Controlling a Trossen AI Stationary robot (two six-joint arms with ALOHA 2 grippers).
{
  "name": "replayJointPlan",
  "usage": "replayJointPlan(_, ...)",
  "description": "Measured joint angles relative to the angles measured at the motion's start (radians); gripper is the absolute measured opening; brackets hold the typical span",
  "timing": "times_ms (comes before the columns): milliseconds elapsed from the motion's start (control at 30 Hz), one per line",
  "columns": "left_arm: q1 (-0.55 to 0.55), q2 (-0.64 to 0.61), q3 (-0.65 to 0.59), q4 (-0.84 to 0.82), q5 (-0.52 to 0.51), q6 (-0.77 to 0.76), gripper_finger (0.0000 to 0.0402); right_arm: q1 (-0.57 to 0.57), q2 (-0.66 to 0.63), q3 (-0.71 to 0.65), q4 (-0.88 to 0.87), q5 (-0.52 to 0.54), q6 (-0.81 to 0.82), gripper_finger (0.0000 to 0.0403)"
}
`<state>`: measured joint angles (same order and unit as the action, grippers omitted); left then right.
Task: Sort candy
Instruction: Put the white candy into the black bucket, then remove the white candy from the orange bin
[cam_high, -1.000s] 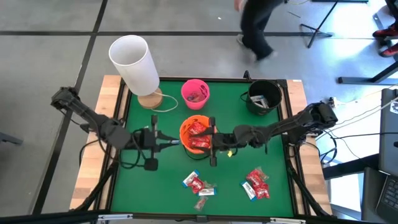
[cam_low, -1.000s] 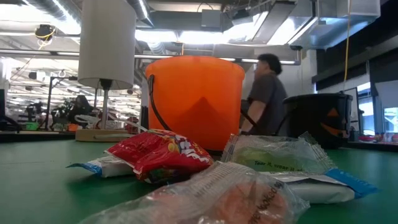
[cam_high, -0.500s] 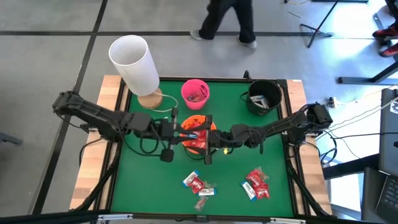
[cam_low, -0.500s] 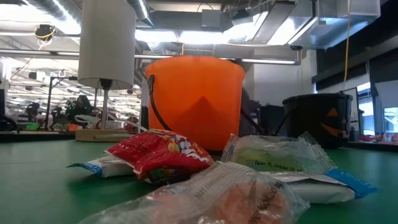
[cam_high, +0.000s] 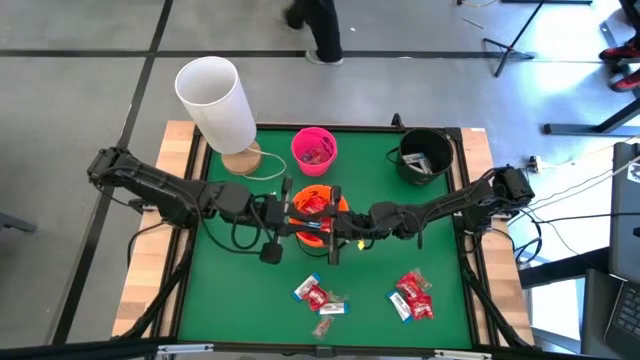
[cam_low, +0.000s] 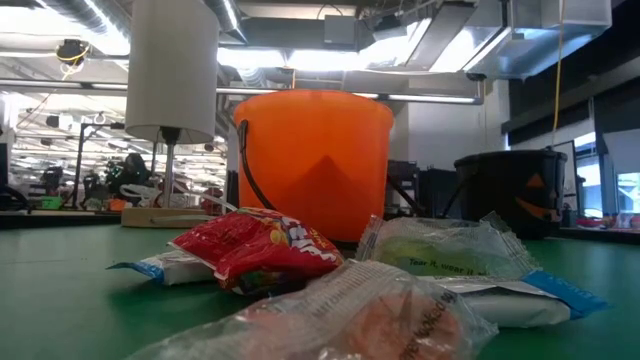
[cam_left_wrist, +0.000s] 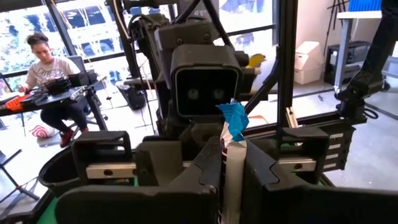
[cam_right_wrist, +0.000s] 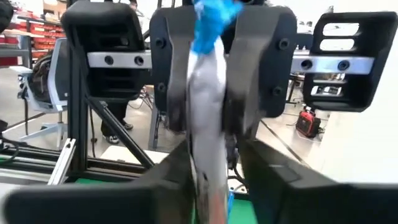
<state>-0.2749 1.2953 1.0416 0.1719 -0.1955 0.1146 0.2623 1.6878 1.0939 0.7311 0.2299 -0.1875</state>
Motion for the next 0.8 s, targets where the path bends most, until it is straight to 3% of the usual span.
replayJointPlan(200, 0.0, 0.0, 0.0, -0.006, -0.006, 0.0, 0.0019, 0.0, 0.0, 0.0, -0.005, -0.015, -0.002, 0.0017)
replayJointPlan(533, -0.01, -0.033, 0.0, -0.009, -0.041, 0.069, 0.0109, 0.0, -0.009, -0.001, -0.018, 0.0, -0.001, 0.0055)
replayJointPlan(800, -0.104, -0.213, 0.001, -0.138, -0.283, 0.124, 0.0158, -0.001, -0.084, -0.001, -0.118, 0.088, -0.015, 0.0012)
